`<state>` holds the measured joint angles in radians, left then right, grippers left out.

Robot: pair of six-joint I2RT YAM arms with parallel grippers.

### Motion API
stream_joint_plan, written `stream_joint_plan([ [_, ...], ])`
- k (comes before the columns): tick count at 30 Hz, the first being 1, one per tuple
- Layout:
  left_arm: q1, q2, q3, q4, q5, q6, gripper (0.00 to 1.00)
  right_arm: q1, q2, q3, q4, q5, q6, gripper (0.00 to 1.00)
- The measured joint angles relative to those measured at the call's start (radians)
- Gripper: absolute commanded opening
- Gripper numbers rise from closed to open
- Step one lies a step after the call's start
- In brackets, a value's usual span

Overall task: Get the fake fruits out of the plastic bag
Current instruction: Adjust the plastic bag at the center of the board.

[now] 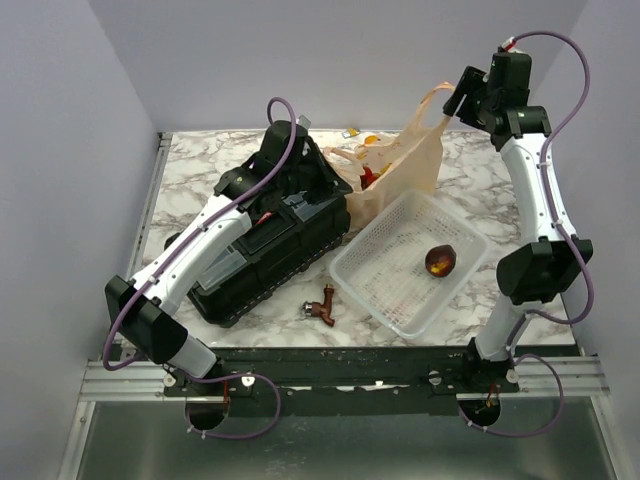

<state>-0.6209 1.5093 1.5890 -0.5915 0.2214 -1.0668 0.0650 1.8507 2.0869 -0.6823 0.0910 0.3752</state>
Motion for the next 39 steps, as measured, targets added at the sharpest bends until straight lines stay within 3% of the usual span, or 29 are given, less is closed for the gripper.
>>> stream_joint_plan([
  [6,-0.025,0.000,0.000,0.000,0.024,0.000,0.00,0.003,-0.085,-0.056,-0.111,-0.062,0.048,0.98],
  [13,-0.035,0.000,0.000,0.000,0.027,0.005,0.00,0.020,-0.179,-0.124,-0.188,-0.169,0.132,1.00],
  [17,-0.047,0.000,0.000,0.000,0.037,0.008,0.00,0.044,-0.297,-0.344,-0.153,-0.220,0.197,1.00],
  [21,-0.060,0.000,-0.003,0.002,0.045,0.008,0.00,0.090,-0.325,-0.444,-0.112,-0.267,0.237,0.98],
  [24,-0.071,0.000,-0.017,0.006,0.051,0.007,0.00,0.132,-0.308,-0.475,-0.061,-0.278,0.255,0.90],
  [28,-0.089,0.000,-0.027,0.006,0.056,0.003,0.00,0.168,-0.293,-0.510,-0.021,-0.277,0.264,0.68],
  [34,-0.095,0.000,-0.027,0.006,0.055,0.005,0.00,0.174,-0.343,-0.654,-0.013,-0.220,0.265,0.05],
  [35,-0.095,0.000,-0.028,0.006,0.055,0.005,0.00,0.174,-0.360,-0.682,-0.018,-0.208,0.261,0.01],
  [39,-0.095,0.000,-0.036,0.005,0.055,0.005,0.00,0.174,-0.422,-0.729,-0.042,-0.170,0.259,0.01],
])
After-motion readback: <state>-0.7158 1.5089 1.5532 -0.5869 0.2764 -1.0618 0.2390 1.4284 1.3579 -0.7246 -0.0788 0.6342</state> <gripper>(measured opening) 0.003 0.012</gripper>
